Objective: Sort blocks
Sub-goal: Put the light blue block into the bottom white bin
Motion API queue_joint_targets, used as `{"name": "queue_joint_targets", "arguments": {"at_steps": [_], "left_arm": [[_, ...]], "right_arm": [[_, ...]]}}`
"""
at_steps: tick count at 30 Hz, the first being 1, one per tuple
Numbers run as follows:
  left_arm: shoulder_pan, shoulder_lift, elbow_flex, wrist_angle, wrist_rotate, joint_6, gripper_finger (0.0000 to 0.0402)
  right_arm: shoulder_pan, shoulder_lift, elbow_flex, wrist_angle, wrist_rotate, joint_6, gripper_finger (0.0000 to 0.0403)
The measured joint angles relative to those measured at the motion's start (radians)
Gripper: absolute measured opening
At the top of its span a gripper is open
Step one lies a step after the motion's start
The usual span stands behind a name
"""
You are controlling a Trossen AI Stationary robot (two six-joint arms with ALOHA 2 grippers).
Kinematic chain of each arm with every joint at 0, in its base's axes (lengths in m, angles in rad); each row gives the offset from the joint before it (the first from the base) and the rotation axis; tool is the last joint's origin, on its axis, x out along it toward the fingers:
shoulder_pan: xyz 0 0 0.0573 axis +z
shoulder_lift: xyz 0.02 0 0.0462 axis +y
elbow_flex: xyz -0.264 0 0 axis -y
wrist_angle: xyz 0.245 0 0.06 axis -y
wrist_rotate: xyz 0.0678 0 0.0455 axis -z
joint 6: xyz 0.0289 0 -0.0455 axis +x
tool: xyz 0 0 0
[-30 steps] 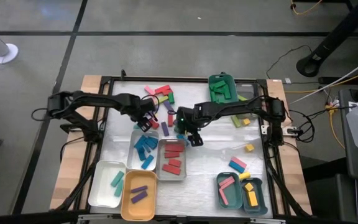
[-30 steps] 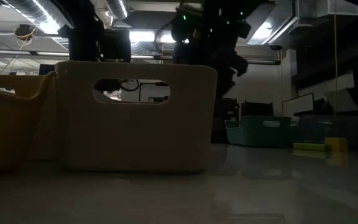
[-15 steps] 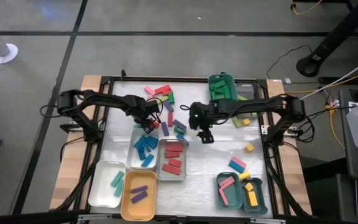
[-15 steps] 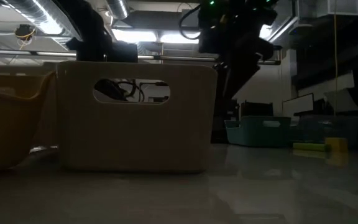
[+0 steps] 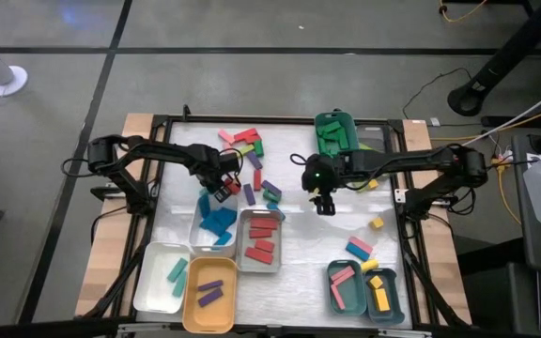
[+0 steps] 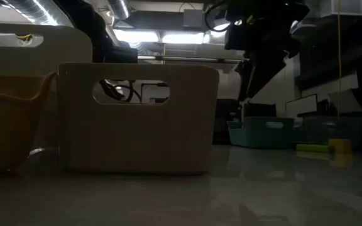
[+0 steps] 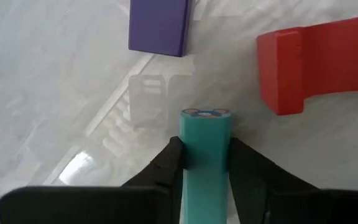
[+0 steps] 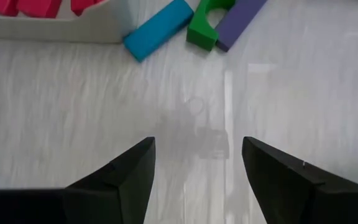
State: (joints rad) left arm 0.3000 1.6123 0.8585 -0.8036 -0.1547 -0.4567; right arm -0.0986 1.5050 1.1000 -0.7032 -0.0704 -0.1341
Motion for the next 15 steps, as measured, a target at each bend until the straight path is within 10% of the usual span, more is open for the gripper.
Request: {"name": "queue_joint_targets", "arguments": {"at_steps": [15], "left_arm": [[0.001,-0.071,-0.001,-0.001,0.006,-0.017,0.0085]], "right_arm": [[0.0,-0.004,0.0,0.044,0.0,-0.002,0.0238]]}}
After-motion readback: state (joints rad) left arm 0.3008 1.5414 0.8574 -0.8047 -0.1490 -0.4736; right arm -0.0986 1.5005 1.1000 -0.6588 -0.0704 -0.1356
